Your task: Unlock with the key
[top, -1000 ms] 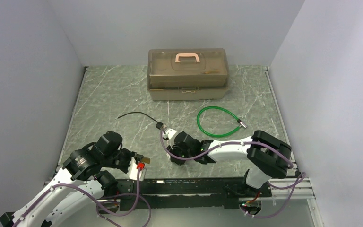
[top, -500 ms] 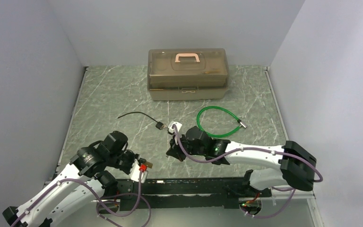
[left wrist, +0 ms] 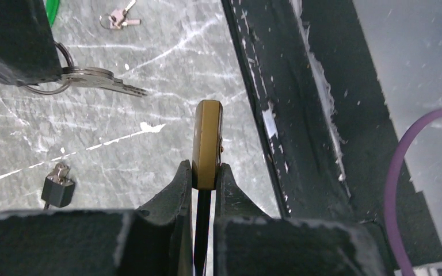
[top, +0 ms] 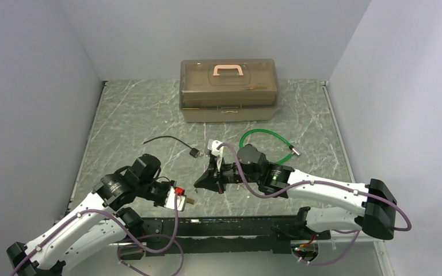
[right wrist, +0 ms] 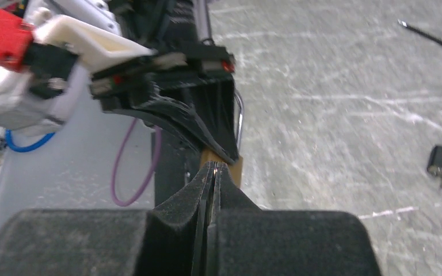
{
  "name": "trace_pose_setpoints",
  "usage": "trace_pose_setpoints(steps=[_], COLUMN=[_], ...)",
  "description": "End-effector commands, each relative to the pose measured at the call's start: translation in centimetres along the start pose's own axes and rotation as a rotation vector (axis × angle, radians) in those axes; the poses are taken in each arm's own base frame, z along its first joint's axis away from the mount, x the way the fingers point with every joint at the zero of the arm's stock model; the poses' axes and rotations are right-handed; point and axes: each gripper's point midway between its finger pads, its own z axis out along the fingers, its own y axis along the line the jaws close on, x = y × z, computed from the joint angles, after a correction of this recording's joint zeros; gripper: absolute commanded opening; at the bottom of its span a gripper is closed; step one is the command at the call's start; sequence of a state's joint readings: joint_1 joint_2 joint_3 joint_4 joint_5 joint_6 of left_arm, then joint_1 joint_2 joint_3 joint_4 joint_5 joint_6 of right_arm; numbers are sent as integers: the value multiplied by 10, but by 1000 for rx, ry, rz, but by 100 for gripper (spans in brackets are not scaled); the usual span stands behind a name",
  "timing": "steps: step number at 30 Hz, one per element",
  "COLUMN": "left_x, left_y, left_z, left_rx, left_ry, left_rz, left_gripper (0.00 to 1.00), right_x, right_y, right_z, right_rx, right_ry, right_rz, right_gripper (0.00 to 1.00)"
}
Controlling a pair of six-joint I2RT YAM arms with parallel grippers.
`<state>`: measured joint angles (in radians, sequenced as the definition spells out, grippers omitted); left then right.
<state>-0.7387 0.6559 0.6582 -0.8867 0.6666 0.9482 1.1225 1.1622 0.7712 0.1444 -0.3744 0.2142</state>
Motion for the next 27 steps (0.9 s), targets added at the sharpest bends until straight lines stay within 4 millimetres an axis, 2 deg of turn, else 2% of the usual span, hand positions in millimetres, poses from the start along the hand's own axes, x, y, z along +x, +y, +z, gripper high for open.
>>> trace_pose_setpoints(steps=[1, 4, 6, 8, 10, 12, 14, 19, 22, 23, 24, 26, 27], left_x=[-57, -64, -57, -38, -10, 16, 33, 55, 75, 84, 90, 95, 94], left_y=[16, 13, 18, 25, 30, 39, 48, 54, 44, 40, 38, 38, 41], left_z=[-8, -6, -2, 7, 18, 28, 33, 45, 50, 53, 55, 58, 58], left_rx=[-42, -25, -47, -92, -133, -177, -202, -189, -134, -122, -118, -127, -141], left_ry=[-219, -271, -274, -224, -143, -63, 3, 81, 147, 175, 189, 194, 187], left_rz=[-14, -91, -149, -208, -250, -263, -242, -164, -76, -74, -69, -68, -67], left_gripper=[0, 0, 0, 0, 0, 0, 0, 0, 0, 3, 13, 40, 48], right_x=[-49, -57, -58, -55, -48, -42, -37, -24, -18, -13, -11, -6, -4], right_y=[37, 47, 49, 46, 43, 40, 38, 33, 30, 28, 27, 24, 22], right_z=[-10, -12, -13, -12, -12, -13, -13, -20, -29, -31, -33, -36, -37], right_rx=[-149, -195, -200, -189, -174, -160, -150, -114, -86, -74, -65, -45, -38], right_ry=[-117, -140, -145, -137, -125, -116, -103, -99, -109, -105, -107, -109, -110], right_rz=[-48, -53, -51, -44, -37, -26, -14, 24, 44, 51, 55, 61, 63], right_gripper=[0, 0, 0, 0, 0, 0, 0, 0, 0, 0, 0, 0, 0])
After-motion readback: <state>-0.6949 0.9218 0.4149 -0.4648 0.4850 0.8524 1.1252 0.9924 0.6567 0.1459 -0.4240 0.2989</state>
